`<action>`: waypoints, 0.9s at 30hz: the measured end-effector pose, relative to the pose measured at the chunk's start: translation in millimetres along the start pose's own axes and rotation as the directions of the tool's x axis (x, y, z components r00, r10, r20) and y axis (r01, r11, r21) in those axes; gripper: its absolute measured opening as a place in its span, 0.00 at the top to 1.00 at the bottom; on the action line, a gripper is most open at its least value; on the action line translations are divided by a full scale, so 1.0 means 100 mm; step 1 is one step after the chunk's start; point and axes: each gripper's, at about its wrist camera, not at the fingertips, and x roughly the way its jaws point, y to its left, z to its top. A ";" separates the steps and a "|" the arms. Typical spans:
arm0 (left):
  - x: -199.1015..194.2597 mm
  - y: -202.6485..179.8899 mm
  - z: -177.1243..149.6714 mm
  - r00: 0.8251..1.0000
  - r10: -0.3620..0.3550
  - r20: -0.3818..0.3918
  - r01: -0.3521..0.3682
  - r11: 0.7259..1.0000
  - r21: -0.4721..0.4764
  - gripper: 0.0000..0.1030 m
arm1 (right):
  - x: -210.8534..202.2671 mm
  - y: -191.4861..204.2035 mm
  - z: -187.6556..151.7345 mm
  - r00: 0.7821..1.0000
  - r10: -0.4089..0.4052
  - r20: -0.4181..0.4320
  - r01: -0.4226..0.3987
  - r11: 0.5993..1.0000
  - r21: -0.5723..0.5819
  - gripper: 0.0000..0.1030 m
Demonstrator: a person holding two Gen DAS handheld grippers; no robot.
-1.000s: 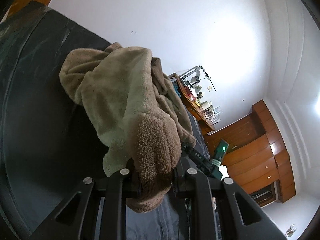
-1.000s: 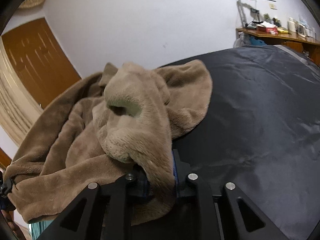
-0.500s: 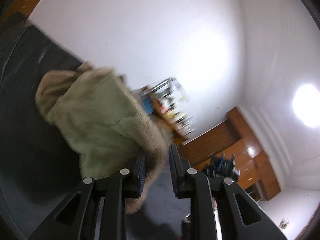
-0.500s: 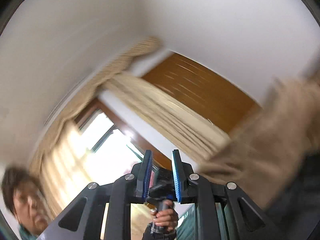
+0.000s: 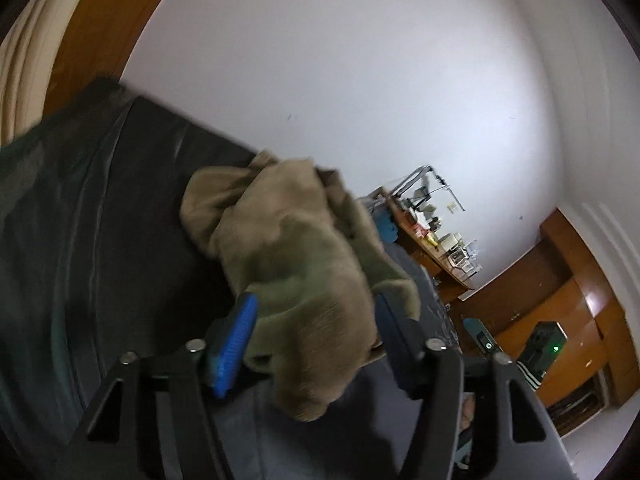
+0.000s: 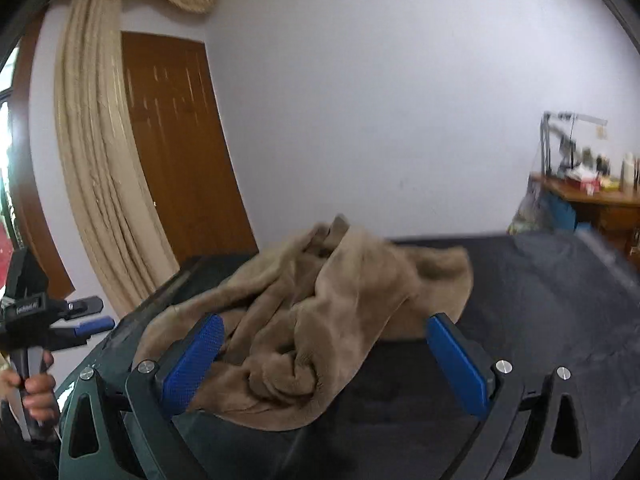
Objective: Fold clothes
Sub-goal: 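Hold the sweatshirt with both grippers and raise it off the bed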
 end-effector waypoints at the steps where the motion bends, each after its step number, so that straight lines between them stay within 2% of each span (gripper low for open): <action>1: 0.00 0.07 -0.01 1.000 -0.019 -0.007 0.019 1.000 -0.021 0.22 | 0.09 0.05 -0.03 1.000 -0.004 -0.021 0.004 1.000 -0.001 0.00; 4: -0.02 0.09 -0.02 0.998 -0.053 -0.014 0.053 0.998 -0.018 0.19 | 0.45 0.11 -0.10 0.995 -0.043 -0.092 0.043 0.999 -0.002 0.00; 5: -0.02 0.06 -0.01 0.998 -0.058 -0.017 0.058 0.998 -0.004 0.15 | 0.57 0.13 -0.13 0.992 -0.056 -0.115 0.056 0.998 -0.003 0.00; 7: 0.07 -0.07 0.00 0.998 -0.044 -0.032 0.045 0.998 0.031 0.03 | 0.81 0.17 -0.18 0.983 -0.081 -0.162 0.081 0.997 -0.006 0.00; 9: 0.13 -0.25 -0.03 0.998 -0.022 -0.051 0.026 0.997 0.079 0.00 | 1.05 0.22 -0.22 0.972 -0.107 -0.209 0.107 0.994 -0.010 0.00; 10: 0.15 -0.34 -0.04 0.998 -0.010 -0.061 0.016 0.995 0.103 0.00 | 1.17 0.24 -0.25 0.966 -0.119 -0.232 0.119 0.993 -0.013 0.04; 11: 0.26 -0.42 -0.05 0.996 0.035 -0.081 -0.024 0.990 0.139 0.00 | 1.32 0.22 -0.26 0.960 -0.123 -0.252 0.124 0.992 -0.012 0.10; 12: 0.39 -0.51 -0.06 0.991 0.090 -0.102 -0.071 0.982 0.177 0.00 | 1.42 0.17 -0.29 0.952 -0.124 -0.280 0.129 0.992 0.000 0.33; 13: 0.54 -0.55 -0.06 0.981 0.153 -0.123 -0.125 0.970 0.207 0.00 | 1.47 0.10 -0.30 0.947 -0.120 -0.298 0.133 0.991 0.024 0.60; 15: 0.83 -0.59 -0.08 0.946 0.279 -0.162 -0.233 0.938 0.255 0.00 | 1.57 -0.04 -0.34 0.937 -0.111 -0.332 0.143 0.987 0.072 0.75; 17: 1.02 -0.51 -0.07 0.915 0.358 -0.186 -0.308 0.917 0.254 0.00 | 1.46 -0.19 -0.36 0.940 -0.139 -0.313 0.175 0.981 0.089 0.79; 18: 1.11 -0.46 -0.06 0.898 0.394 -0.197 -0.343 0.905 0.251 0.02 | 1.41 -0.27 -0.38 0.941 -0.153 -0.303 0.190 0.977 0.098 0.80; 19: 1.15 -0.39 -0.04 0.892 0.402 -0.208 -0.355 0.906 0.231 0.06 | 1.30 -0.39 -0.39 0.943 -0.167 -0.289 0.209 0.970 0.122 0.81; 20: 1.15 -0.30 -0.02 0.893 0.392 -0.221 -0.353 0.915 0.196 0.17 | 1.20 -0.51 -0.41 0.944 -0.182 -0.275 0.228 0.963 0.146 0.82; 21: 1.13 -0.17 0.00 0.895 0.376 -0.240 -0.350 0.926 0.143 0.34 | 1.11 -0.62 -0.43 0.943 -0.201 -0.265 0.249 0.955 0.162 0.82; 22: 1.11 -0.06 0.01 0.898 0.358 -0.256 -0.345 0.934 0.098 0.44 | 1.03 -0.73 -0.46 0.941 -0.221 -0.257 0.271 0.946 0.178 0.82; 23: 1.08 0.05 0.02 0.901 0.340 -0.270 -0.338 0.939 0.056 0.57 | 0.94 -0.84 -0.48 0.938 -0.240 -0.248 0.291 0.937 0.194 0.82; 24: 1.05 0.14 0.01 0.903 0.327 -0.279 -0.333 0.943 0.026 0.65 | 0.85 -0.94 -0.51 0.935 -0.260 -0.240 0.312 0.927 0.211 0.82; 27: 1.01 0.34 -0.07 0.909 0.278 -0.310 -0.301 0.953 -0.029 0.66 | 0.73 -1.15 -0.62 0.935 -0.237 -0.265 0.307 0.913 0.268 0.82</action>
